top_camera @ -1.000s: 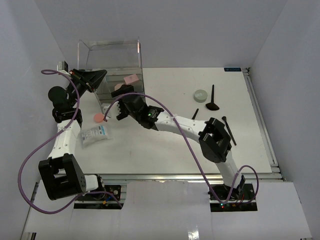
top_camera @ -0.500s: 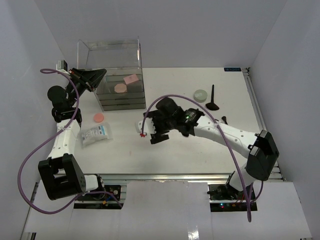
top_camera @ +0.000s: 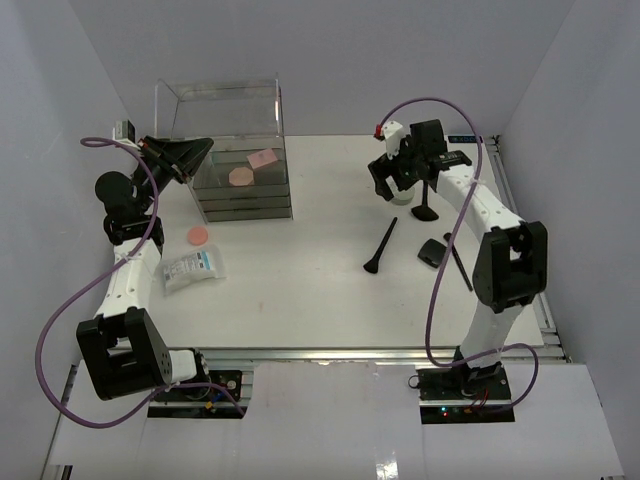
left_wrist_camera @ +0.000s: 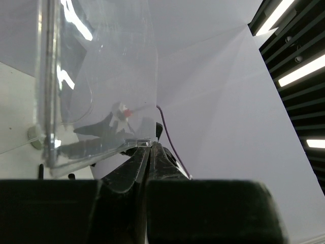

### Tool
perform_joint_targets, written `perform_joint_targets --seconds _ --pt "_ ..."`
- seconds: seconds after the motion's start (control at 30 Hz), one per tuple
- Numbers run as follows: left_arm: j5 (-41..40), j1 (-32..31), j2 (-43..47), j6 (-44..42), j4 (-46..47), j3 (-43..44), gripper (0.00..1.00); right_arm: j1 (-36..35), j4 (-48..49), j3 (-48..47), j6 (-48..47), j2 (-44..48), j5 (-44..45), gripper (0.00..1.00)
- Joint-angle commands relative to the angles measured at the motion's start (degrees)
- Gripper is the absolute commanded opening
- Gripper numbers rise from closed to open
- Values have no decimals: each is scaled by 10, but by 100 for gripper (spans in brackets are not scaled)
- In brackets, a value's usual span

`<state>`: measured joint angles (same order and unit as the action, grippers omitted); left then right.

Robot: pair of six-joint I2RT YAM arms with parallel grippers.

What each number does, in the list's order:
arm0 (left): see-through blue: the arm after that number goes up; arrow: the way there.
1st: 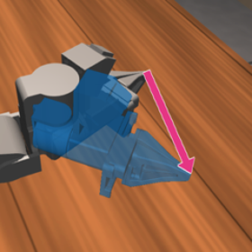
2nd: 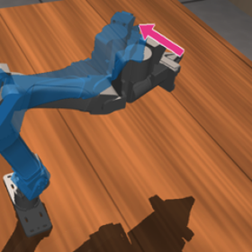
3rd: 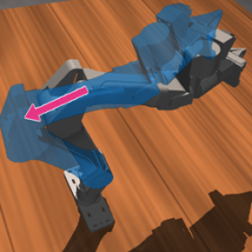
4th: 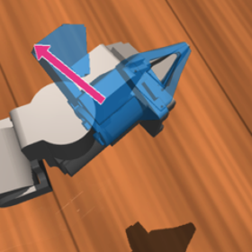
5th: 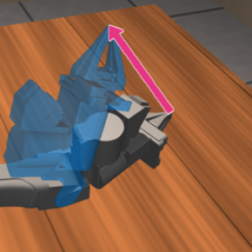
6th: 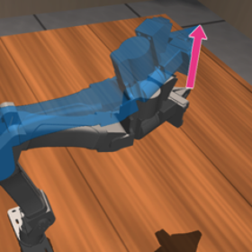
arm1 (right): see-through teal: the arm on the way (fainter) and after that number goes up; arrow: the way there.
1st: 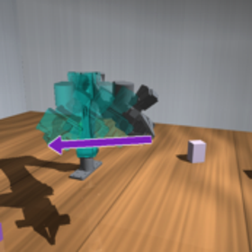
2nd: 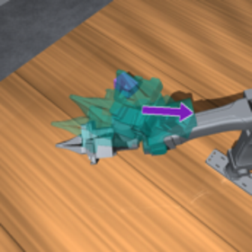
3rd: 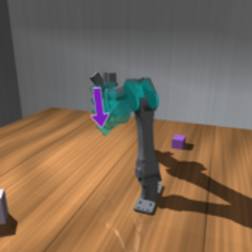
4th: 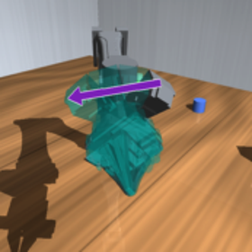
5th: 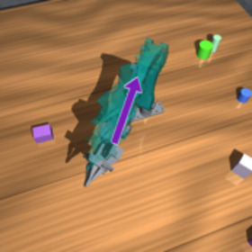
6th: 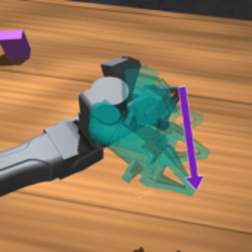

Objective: Organize the makeup

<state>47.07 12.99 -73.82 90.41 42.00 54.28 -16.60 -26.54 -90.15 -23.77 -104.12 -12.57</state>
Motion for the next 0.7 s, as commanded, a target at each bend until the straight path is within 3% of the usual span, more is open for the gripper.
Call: perform_joint_targets --seconds 0.0,0.13,0.67 --pt "6 -2 11 -4 22 23 1 10 10 -74 144 -81 116 95" --pt "7 -2 9 -5 22 23 1 12 20 -119 178 -144 205 97" --pt "7 -2 5 -10 23 17 1 19 33 -153 138 -219 240 98"
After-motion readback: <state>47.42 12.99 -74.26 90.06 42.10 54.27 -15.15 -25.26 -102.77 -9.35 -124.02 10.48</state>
